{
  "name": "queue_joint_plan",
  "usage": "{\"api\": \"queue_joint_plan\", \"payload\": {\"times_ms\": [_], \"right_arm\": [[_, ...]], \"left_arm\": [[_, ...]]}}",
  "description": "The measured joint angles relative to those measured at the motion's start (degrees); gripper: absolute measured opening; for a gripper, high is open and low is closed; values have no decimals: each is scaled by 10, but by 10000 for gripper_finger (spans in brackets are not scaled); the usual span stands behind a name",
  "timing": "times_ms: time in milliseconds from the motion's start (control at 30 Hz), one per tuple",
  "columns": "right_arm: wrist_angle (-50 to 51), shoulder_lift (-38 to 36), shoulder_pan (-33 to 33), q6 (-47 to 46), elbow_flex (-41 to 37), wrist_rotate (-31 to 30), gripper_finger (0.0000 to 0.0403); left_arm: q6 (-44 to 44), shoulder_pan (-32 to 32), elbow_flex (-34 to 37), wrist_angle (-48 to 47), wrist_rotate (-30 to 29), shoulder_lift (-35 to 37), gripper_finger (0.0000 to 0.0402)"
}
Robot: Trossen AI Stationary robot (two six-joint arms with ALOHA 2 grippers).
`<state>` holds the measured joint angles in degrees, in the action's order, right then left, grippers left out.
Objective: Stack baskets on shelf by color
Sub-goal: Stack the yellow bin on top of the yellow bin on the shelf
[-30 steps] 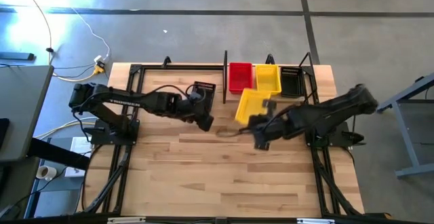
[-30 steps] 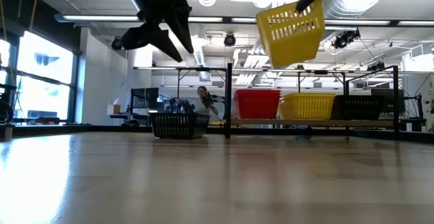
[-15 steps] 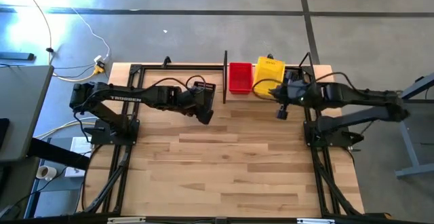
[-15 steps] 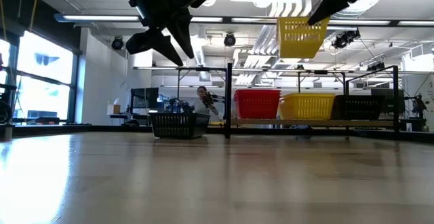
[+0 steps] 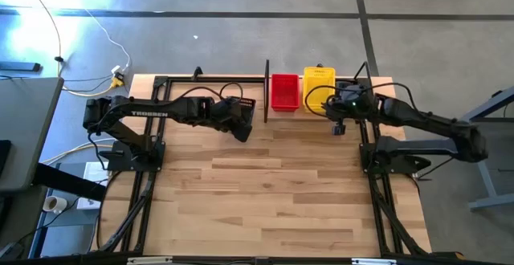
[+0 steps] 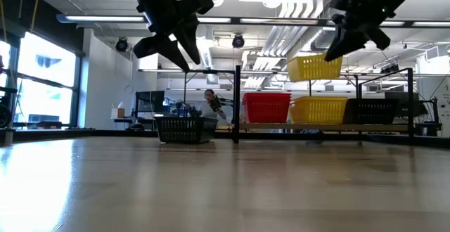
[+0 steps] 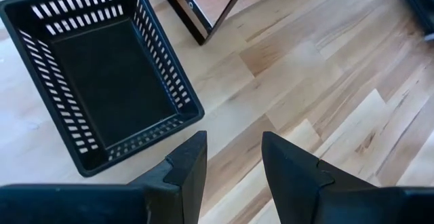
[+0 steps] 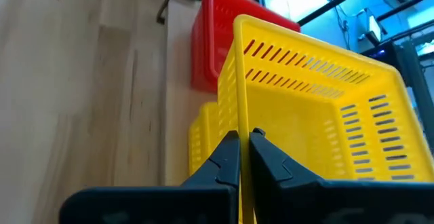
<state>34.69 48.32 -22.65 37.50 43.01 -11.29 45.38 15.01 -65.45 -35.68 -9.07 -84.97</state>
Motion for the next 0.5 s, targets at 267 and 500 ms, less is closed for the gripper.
{"api": "queue_joint_plan", "payload": {"times_ms": [267, 500], "right_arm": [[-21, 2, -90, 64, -16, 99, 0], [-24, 4, -157, 80, -16, 186, 0]], "left_arm": [[-6, 0, 0, 0, 0, 0, 131], [-6, 0, 0, 0, -1, 0, 131]]}}
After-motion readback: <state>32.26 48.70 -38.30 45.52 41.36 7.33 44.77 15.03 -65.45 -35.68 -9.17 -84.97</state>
